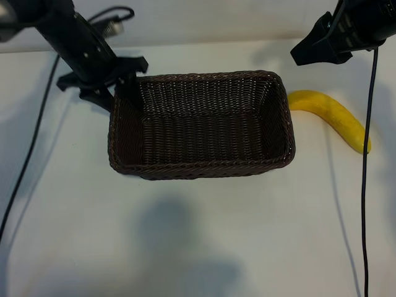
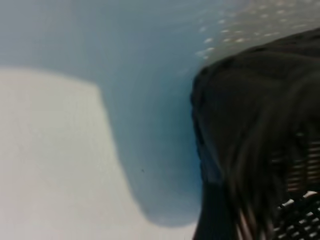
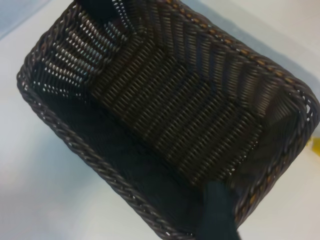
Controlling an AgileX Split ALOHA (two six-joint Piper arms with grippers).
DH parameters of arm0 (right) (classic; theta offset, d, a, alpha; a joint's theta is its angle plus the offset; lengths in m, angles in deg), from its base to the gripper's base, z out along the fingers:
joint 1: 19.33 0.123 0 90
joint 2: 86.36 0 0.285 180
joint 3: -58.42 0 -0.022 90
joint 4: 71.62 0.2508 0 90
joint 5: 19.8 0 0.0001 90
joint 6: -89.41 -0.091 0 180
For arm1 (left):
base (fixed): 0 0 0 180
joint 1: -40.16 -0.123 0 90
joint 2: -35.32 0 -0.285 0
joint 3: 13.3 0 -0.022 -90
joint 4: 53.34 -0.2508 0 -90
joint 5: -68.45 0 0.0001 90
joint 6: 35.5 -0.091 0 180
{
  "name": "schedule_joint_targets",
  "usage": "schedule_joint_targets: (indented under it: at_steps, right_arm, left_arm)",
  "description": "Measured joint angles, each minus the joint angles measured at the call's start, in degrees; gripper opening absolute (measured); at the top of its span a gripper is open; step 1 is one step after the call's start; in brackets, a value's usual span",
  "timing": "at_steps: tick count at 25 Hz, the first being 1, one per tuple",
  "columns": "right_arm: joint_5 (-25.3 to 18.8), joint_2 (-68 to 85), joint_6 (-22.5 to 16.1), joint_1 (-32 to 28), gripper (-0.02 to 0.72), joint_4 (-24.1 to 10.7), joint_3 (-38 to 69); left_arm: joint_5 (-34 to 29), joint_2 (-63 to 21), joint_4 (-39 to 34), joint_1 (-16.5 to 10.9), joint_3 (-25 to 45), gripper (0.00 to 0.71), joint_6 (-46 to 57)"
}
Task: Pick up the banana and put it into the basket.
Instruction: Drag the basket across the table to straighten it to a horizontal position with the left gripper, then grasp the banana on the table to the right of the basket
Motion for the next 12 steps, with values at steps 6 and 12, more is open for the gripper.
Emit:
schedule_joint_targets:
  at_steps: [6, 12]
  right_arm:
    - [0.0, 0.0, 0.0, 0.0, 0.503, 0.0, 0.0]
    - [0.0, 0.0, 0.0, 0.0, 0.503, 0.0, 0.0]
  left_arm:
    - [0.0, -11.1, -3.4, -0.1, 0.0, 0.547, 1.1]
    - [0.0, -22.1, -2.9, -2.0, 5.4, 0.547, -2.3]
